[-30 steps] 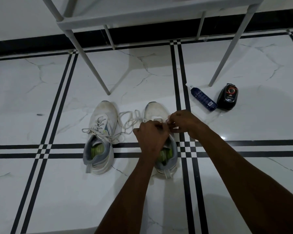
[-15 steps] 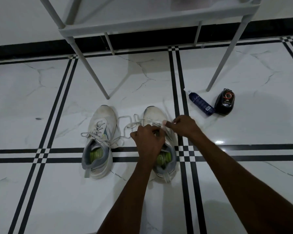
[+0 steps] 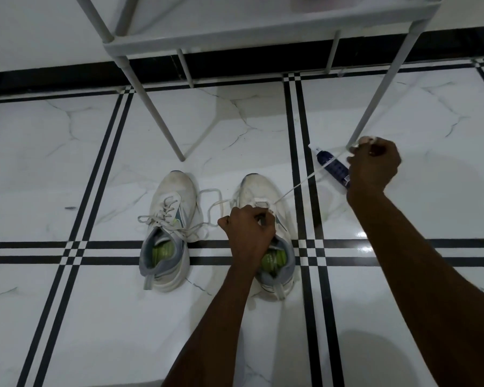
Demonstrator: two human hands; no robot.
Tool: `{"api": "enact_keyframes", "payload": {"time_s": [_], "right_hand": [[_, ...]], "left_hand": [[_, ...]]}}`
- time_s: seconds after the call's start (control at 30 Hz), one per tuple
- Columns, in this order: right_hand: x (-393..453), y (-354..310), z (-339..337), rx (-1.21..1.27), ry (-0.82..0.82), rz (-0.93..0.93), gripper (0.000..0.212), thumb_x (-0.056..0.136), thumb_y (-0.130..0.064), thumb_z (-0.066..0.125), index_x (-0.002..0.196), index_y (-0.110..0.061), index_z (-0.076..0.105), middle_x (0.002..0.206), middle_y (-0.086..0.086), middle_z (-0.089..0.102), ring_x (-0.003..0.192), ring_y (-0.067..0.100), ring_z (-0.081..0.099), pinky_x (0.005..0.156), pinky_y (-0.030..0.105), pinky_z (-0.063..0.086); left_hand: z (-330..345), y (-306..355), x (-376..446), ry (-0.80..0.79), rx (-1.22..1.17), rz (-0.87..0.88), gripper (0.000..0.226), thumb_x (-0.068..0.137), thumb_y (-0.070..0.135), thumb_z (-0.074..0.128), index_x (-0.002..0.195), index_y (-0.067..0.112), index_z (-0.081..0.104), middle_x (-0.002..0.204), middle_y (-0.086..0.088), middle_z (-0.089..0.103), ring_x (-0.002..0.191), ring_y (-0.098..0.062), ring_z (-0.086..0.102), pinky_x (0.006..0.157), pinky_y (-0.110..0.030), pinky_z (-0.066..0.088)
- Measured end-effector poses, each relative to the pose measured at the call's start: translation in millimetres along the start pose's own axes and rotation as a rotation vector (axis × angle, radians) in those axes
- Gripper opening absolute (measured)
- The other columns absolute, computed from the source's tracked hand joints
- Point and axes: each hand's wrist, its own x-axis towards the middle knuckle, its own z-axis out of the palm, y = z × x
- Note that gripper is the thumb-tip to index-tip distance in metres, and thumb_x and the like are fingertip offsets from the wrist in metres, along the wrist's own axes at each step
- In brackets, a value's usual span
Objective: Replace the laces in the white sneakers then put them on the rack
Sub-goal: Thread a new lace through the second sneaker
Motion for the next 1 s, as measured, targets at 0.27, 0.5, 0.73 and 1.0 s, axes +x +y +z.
{"api": "enact_keyframes", "payload": {"time_s": [0.27,0.5,0.73,1.0], "right_hand": [[-74.0,56.3,7.8,-0.594,-0.671,-0.02,0.056,0.083,-0.045,0.076,0.108,0.003,0.061,0.103,0.018,0.071,0.094,0.027,0.069,0.088,0.039,0.056],[-88.3,59.7,17.3,-0.511,-0.802,-0.09,0.017,0.088,-0.022,0.074,0.076,-0.018,0.064,0.083,0.006,0.071,0.083,0.026,0.071,0.084,0.042,0.057],[-62.5,54.8,13.4,-0.288,-0.351,0.006,0.025,0.1,-0.024,0.051,0.083,-0.01,0.063,0.086,0.013,0.069,0.082,0.026,0.068,0.081,0.048,0.059],[-28.3,26.7,13.0,-0.089,-0.112,-0.062,0.019,0.098,-0.036,0.056,0.085,-0.022,0.054,0.089,0.004,0.066,0.087,0.021,0.068,0.086,0.041,0.058]], "left_hand": [[2.4,-0.4,1.0,-0.022,-0.026,-0.008,0.018,0.088,0.036,0.063,0.083,0.031,0.079,0.073,0.012,0.072,0.083,-0.013,0.063,0.086,-0.038,0.029],[-0.4,-5.3,-1.3,-0.033,-0.036,0.016,0.017,0.088,0.033,0.064,0.083,0.029,0.079,0.073,0.01,0.073,0.083,-0.016,0.064,0.089,-0.042,0.032],[-1.2,0.3,-2.0,-0.017,-0.047,0.025,0.015,0.087,0.03,0.067,0.076,0.028,0.077,0.067,0.013,0.069,0.079,-0.011,0.063,0.086,-0.037,0.028],[1.1,-3.3,-1.2,-0.026,-0.009,0.031,0.018,0.088,0.032,0.064,0.077,0.028,0.077,0.063,0.012,0.066,0.077,-0.011,0.06,0.086,-0.039,0.03]]}}
